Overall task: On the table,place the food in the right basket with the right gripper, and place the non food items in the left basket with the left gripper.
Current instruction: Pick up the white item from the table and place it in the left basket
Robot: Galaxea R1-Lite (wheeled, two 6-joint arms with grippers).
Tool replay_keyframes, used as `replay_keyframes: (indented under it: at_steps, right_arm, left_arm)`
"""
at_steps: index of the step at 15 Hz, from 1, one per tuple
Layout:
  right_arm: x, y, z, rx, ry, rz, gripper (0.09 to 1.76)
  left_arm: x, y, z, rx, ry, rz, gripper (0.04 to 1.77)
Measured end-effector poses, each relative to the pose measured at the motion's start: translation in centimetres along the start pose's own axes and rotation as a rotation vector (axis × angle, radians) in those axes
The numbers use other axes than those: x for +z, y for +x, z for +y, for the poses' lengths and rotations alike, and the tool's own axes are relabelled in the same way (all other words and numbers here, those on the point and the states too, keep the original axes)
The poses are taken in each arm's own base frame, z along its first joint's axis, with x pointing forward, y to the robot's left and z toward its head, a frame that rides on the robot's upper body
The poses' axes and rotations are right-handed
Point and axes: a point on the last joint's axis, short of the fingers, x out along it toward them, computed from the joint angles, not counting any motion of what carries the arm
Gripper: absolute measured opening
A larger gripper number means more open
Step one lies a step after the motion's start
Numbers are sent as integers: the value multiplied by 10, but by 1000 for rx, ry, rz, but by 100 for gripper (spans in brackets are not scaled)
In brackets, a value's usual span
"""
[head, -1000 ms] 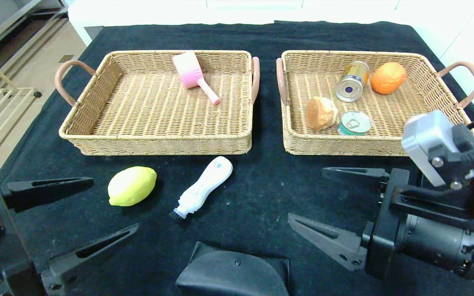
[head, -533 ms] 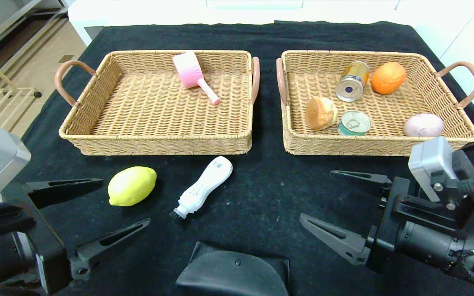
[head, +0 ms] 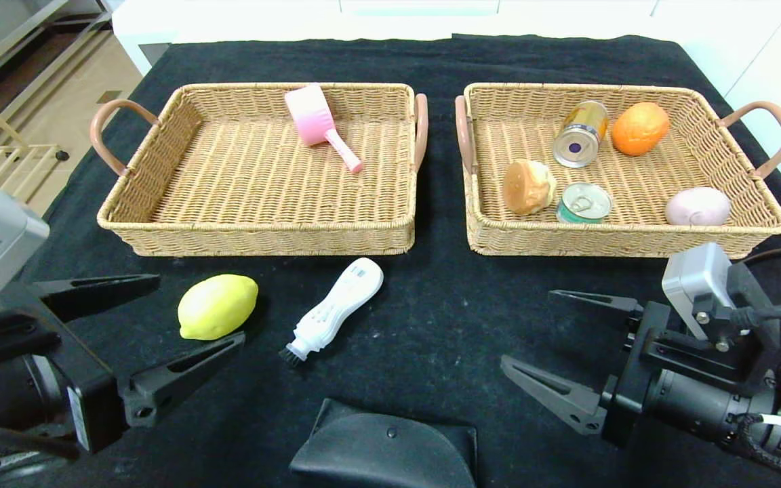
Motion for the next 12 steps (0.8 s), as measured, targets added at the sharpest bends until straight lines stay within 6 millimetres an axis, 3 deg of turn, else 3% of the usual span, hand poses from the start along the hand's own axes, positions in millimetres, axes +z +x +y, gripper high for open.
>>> replay_keyframes:
  at_steps: [3, 6, 12]
  right_arm:
    - [0, -2, -3, 12, 3, -2, 170]
    - [-1, -3, -6, 1, 5, -1, 170]
    - [2, -7, -8, -14, 5, -13, 171]
  left_arm:
    - [13, 1, 4, 43, 6, 7, 172]
    - [24, 9, 12, 89, -15, 125, 172]
    - [36, 57, 11, 97, -116, 309, 172]
